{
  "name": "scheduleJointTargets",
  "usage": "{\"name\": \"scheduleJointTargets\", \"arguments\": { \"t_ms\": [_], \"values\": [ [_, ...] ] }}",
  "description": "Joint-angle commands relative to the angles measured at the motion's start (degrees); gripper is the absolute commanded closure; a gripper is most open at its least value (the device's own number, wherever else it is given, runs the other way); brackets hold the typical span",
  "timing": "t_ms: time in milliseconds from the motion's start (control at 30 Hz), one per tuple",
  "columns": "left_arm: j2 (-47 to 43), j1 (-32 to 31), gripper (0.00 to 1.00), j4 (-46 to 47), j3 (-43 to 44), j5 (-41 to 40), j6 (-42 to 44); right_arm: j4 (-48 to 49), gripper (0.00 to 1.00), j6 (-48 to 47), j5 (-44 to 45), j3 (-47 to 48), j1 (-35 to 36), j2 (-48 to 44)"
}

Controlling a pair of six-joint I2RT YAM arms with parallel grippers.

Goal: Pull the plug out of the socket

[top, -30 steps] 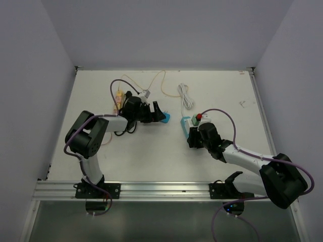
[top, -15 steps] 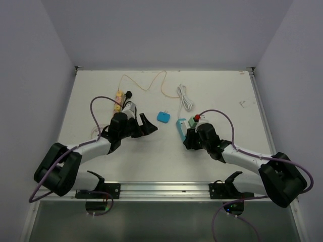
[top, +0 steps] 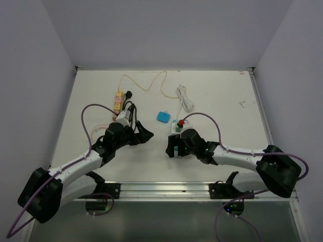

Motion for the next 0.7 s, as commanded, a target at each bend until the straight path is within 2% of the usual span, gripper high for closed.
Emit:
{"name": "scheduleJointTargets", "arguments": {
  "t_ms": [0,100,333,500,667],
  "values": [
    [-1.28,-1.51,0.01,-1.79,-0.58,-3.72,-0.45,-1.12,0.04,4.28,4.1,3.76,2.85,-1.65],
    [-0.85,-5.29,0.0,-2.05,-0.06,-7.06,-0.54,-4.38,0.03,4.72,6.47,5.17,3.82,-6.22],
    [5.83,-16.97,0.0,-1.97,5.03,-18.37,-0.45,-21.76,0.01,7.53,19.03,4.65,3.73,-23.0],
    [15.23,-25.75,0.0,-2.14,12.67,-25.94,-1.95,-31.61,0.01,14.2,30.8,2.37,3.64,-34.6],
    [26.2,-31.39,0.0,-3.11,19.36,-35.09,-1.6,-34.26,0.01,16.68,34.16,-0.45,3.73,-44.71]
  ]
}}
